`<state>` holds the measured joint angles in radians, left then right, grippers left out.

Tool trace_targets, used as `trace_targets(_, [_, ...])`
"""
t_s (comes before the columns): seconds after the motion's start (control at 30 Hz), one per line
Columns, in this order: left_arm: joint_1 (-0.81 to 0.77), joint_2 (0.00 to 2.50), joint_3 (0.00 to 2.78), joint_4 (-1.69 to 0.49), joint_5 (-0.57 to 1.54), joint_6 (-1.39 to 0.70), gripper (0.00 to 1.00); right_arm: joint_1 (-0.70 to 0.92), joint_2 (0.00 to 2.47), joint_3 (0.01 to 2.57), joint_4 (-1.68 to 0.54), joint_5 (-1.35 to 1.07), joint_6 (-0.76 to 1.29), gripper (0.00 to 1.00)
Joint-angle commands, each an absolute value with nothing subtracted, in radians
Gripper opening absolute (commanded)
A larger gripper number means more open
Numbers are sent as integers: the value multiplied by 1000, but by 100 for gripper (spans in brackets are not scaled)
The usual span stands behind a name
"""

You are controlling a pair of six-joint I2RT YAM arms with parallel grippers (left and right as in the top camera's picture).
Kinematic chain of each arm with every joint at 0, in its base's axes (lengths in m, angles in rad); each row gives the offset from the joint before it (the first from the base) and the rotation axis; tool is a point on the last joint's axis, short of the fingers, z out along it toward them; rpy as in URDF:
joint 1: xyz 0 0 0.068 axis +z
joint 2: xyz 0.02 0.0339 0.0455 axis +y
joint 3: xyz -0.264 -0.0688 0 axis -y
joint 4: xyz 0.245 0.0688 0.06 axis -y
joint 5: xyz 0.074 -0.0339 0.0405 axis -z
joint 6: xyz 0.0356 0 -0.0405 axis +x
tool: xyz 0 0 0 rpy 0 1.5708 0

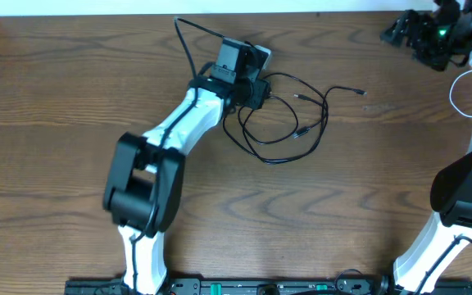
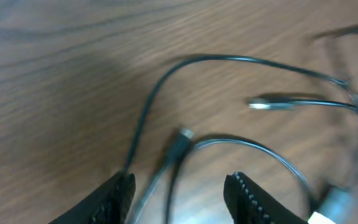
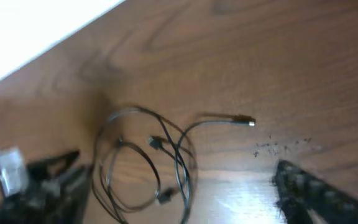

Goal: Untangle cables

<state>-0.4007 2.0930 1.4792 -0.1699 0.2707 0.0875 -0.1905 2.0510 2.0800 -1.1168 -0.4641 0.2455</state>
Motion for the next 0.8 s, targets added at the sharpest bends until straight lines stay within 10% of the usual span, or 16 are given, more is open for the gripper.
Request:
trace_targets(0.0, [-398,2161,1477,-107,133,123,52,-163,2050,2073,-1134,-447,238,86])
trace_targets(0.27, [-397,2255,1477,4,56,131,52,-125,2050,2073,-1137,-447,238,87])
trace_targets(0.4, [-397,2249,1477,0,55,130,8,-116,2050,2073,-1137,-447,238,86])
trace_targets(0.77, [-405,1732,1478,-186,93,-68,7,-114,2050,2073,-1134,-448,219,86])
